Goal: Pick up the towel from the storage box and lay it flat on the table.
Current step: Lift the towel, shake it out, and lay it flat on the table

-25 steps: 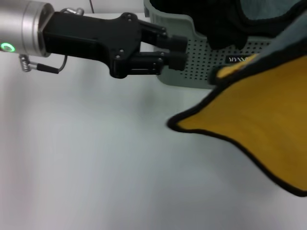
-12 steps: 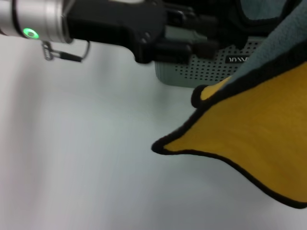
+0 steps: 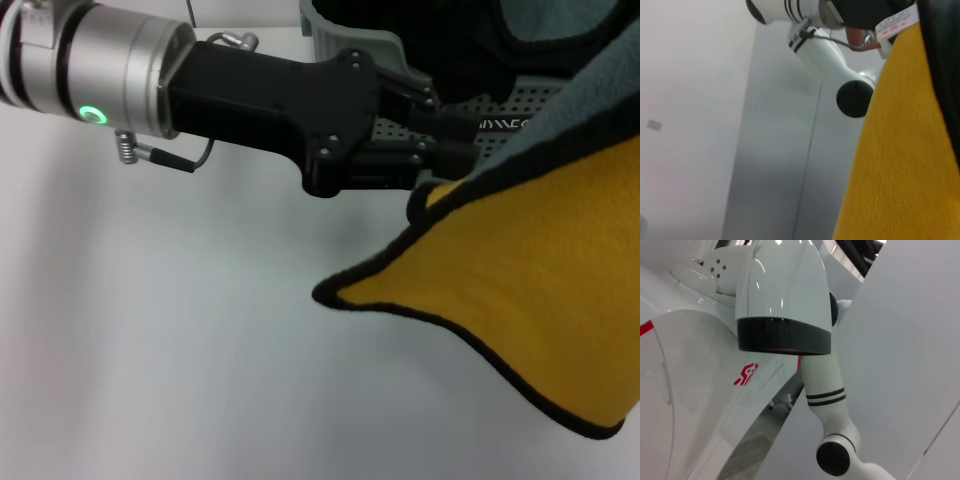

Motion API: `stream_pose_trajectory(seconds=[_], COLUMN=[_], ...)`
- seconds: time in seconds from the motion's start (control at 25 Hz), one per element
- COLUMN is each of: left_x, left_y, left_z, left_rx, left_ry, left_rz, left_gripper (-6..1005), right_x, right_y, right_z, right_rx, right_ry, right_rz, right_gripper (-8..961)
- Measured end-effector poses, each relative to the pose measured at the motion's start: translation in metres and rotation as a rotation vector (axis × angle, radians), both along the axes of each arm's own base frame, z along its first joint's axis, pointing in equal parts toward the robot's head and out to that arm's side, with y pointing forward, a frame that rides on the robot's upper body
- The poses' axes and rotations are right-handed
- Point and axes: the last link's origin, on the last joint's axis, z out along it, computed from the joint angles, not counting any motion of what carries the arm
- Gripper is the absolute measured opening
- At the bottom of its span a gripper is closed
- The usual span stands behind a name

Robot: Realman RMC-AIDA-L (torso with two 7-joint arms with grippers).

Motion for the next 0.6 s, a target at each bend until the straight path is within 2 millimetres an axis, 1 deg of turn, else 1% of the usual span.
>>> stream_pose_trajectory(seconds=[0.08, 0.16, 0.2, 0.24, 0.4, 0.48, 0.6], left_x=[-0.002, -0.009, -0.014, -0.014, -0.026, -0.031, -0.036], left_y=[0.0, 0.001, 0.003, 0.003, 0.005, 0.004, 0.002], left_z=[0.002, 0.012, 0.021, 0.021, 0.04, 0.049, 0.055], left_rx=[0.011, 0.059, 0.091, 0.091, 0.161, 0.196, 0.226], left_ry=[-0.002, -0.012, -0.016, -0.016, -0.022, -0.015, -0.006], left_rz=[0.003, 0.02, 0.034, 0.034, 0.057, 0.058, 0.054], left_gripper=[386, 360, 330, 300, 179, 4, 5], right_x=[0.007, 0.014, 0.019, 0.022, 0.041, 0.048, 0.06], right_y=[-0.001, -0.002, -0.004, -0.004, -0.009, -0.01, -0.014], right_z=[0.0, 0.001, 0.001, 0.001, 0.002, 0.003, 0.002], right_rx=[0.001, 0.003, 0.004, 0.005, 0.009, 0.013, 0.016], right_ry=[0.002, 0.009, 0.012, 0.012, 0.017, 0.021, 0.03], right_rz=[-0.02, -0.041, -0.056, -0.065, -0.125, -0.147, -0.186], right_gripper=[55, 56, 56, 57, 58, 59, 60])
